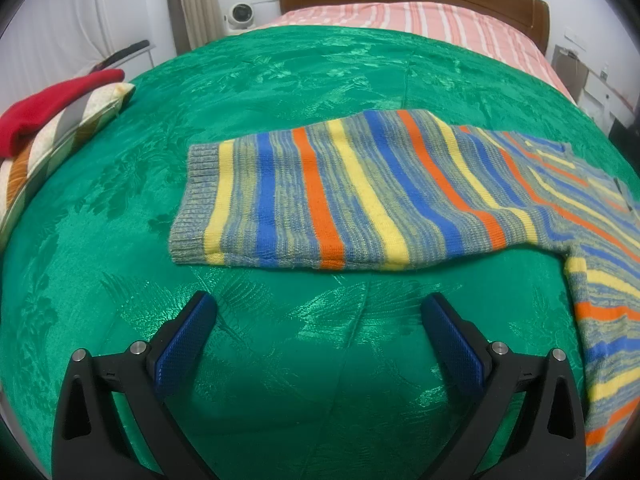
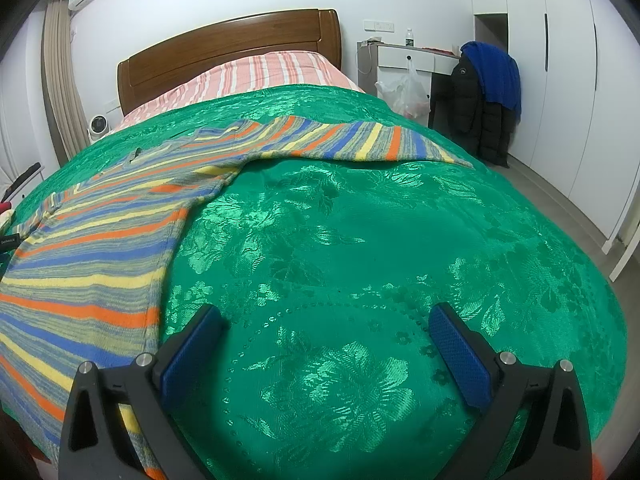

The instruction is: Fold small clothes

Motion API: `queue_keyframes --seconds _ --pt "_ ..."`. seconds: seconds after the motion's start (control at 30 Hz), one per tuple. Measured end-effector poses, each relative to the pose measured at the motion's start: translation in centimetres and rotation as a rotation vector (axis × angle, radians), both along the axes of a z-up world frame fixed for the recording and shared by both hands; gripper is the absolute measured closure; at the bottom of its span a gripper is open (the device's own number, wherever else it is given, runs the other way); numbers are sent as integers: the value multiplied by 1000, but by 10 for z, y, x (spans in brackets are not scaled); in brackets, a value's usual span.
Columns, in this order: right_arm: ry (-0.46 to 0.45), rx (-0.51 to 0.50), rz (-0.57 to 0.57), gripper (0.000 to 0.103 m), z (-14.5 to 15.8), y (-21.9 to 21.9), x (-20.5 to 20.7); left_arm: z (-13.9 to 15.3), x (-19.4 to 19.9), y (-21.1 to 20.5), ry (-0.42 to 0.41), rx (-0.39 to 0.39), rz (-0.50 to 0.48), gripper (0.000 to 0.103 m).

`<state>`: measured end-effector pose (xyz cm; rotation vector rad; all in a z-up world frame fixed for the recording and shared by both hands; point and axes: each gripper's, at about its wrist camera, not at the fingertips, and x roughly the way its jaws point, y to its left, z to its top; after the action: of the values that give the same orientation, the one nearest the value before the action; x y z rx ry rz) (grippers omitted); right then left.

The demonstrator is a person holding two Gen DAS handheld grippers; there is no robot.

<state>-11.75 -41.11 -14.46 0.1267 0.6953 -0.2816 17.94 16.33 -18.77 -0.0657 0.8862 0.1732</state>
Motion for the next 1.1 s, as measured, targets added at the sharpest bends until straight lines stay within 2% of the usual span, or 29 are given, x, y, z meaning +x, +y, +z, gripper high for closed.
queue_keyframes --seconds 0.4,0.6,1.1 --pt "0 -26 -1 0 -2 3 3 0 0 0 0 0 0 0" --pt "5 -77 -6 0 -7 10 4 0 0 0 1 -1 0 0" --pt "-6 -79 -6 0 -9 10 2 0 0 0 0 -1 0 0"
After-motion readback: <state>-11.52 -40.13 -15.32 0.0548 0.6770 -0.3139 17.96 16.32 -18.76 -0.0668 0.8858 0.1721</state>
